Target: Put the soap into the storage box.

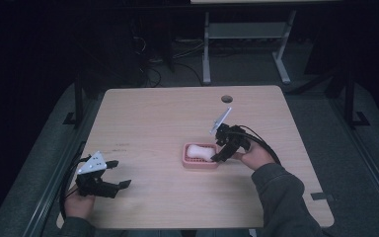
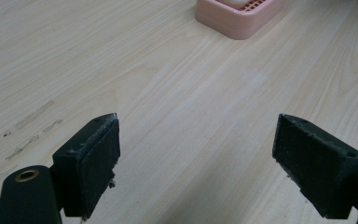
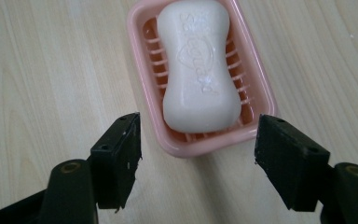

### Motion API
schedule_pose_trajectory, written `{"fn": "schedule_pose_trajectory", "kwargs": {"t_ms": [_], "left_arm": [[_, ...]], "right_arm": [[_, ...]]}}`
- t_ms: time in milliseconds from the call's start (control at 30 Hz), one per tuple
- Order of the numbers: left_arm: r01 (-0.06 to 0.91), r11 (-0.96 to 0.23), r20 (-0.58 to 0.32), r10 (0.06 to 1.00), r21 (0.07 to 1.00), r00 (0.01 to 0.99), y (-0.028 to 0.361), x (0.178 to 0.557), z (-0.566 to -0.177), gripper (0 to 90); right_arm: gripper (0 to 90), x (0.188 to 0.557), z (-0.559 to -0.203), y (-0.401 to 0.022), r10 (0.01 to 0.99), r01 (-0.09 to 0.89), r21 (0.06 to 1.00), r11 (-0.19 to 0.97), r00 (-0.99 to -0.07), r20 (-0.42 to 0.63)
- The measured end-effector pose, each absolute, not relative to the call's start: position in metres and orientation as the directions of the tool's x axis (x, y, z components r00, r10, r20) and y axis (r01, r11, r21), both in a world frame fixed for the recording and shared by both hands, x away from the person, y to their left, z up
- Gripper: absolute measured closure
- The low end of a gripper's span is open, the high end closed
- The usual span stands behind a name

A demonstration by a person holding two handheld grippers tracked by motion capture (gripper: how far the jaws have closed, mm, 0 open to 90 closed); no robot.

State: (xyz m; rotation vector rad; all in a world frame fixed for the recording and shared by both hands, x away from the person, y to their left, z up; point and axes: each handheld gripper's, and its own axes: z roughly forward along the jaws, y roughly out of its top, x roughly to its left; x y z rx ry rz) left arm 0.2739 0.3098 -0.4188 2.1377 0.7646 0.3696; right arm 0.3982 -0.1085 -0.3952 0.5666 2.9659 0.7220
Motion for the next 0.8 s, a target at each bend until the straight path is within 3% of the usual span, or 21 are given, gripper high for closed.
{"fn": "schedule_pose_trajectory", "kwargs": {"t_ms": [800], "left_arm": [[0.396,-0.491,0.002,0.630,0.776,0.777,0.308,0.274,-0.420,14.8]], "right_arm": [[29.1,0.380,-0.400,-0.134,0.386,0.359,0.491,0.794,-0.921,0.049]]}}
